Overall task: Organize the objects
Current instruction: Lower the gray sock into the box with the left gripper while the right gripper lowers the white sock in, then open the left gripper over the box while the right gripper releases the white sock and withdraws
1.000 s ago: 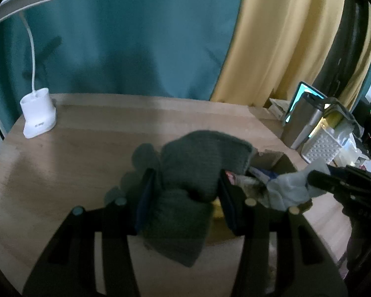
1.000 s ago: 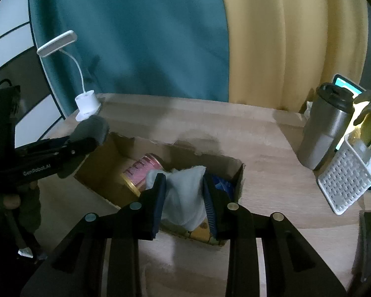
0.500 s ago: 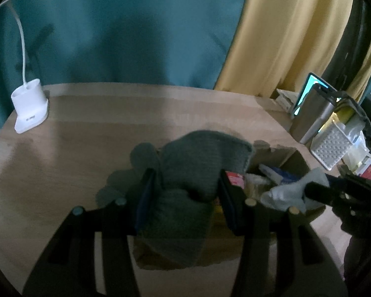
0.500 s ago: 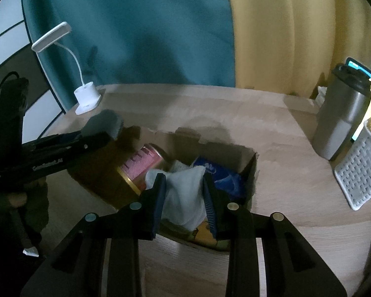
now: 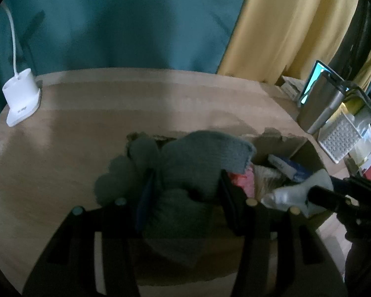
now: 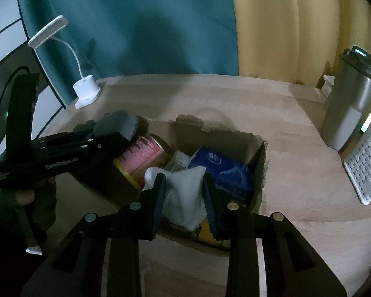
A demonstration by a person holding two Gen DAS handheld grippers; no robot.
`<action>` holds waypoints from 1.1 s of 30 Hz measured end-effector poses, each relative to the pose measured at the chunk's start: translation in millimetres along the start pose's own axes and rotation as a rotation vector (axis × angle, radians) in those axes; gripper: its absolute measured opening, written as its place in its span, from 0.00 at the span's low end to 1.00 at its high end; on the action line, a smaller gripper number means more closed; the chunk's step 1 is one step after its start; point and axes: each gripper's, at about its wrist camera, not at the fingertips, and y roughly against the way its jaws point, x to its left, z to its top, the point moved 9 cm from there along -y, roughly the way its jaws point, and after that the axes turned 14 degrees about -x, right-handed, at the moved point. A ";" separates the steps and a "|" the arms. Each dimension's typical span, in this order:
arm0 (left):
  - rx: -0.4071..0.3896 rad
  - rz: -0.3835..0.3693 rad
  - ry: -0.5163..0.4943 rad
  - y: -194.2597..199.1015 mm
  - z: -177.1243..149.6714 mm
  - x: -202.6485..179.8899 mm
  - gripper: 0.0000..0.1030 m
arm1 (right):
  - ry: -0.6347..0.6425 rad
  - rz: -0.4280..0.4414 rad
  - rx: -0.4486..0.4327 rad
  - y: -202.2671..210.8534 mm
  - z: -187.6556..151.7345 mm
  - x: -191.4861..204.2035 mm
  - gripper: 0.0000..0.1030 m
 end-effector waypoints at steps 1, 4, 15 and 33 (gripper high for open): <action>0.000 0.000 0.000 -0.5 -0.4 0.4 0.51 | -0.002 0.000 0.003 -0.7 -1.3 0.0 0.31; 0.000 -0.005 -0.002 -1.6 0.5 -0.6 0.54 | -0.007 -0.001 0.015 -3.1 -4.7 0.0 0.31; -0.049 -0.073 0.015 14.5 9.9 -9.3 0.74 | -0.022 -0.005 0.042 -11.1 -13.6 -2.7 0.31; 0.006 0.080 0.059 5.0 -4.1 41.7 0.74 | -0.024 -0.014 0.052 -9.7 -19.3 -1.0 0.32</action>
